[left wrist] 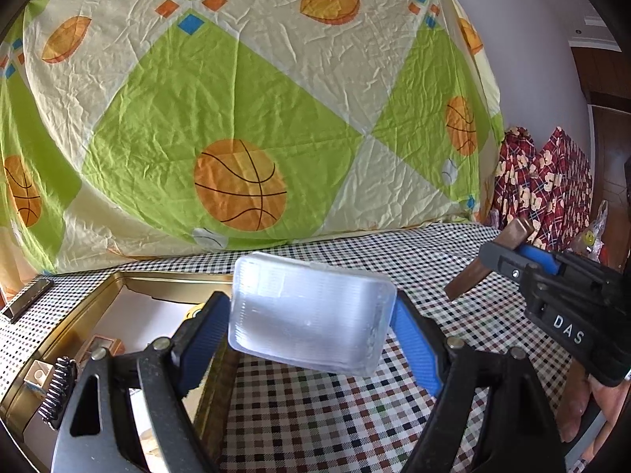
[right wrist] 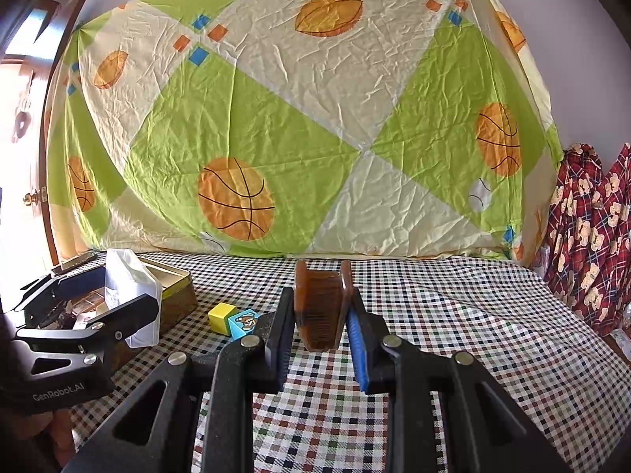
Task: Organize rigid objects
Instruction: 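Carry the brush in the right tool and translucent box in the left over the tin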
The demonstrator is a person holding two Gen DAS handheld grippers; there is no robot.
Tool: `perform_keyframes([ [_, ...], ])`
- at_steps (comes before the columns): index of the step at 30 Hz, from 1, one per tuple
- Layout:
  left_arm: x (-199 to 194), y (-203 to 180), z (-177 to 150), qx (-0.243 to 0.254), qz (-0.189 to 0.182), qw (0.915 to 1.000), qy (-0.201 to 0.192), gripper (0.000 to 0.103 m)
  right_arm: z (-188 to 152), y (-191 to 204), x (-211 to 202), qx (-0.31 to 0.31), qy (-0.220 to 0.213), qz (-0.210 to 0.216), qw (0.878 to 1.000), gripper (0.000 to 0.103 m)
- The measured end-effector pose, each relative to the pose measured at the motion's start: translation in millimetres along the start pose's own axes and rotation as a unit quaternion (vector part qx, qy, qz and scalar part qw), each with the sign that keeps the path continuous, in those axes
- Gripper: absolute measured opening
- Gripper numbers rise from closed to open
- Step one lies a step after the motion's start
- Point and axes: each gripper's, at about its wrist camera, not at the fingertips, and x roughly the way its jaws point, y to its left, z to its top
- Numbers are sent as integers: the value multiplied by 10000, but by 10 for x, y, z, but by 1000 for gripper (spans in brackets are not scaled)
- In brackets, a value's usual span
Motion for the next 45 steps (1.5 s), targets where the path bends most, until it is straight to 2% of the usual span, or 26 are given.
perform_keyframes([
  [7,-54,2,-6,6,1,10000,-51,83,-12,54,-41,-26,-25,160,9999,27],
  [45,-391,135,-105,-167,88,9997,-179,83,-28,263,-113,-158,-119,381,9991,27],
])
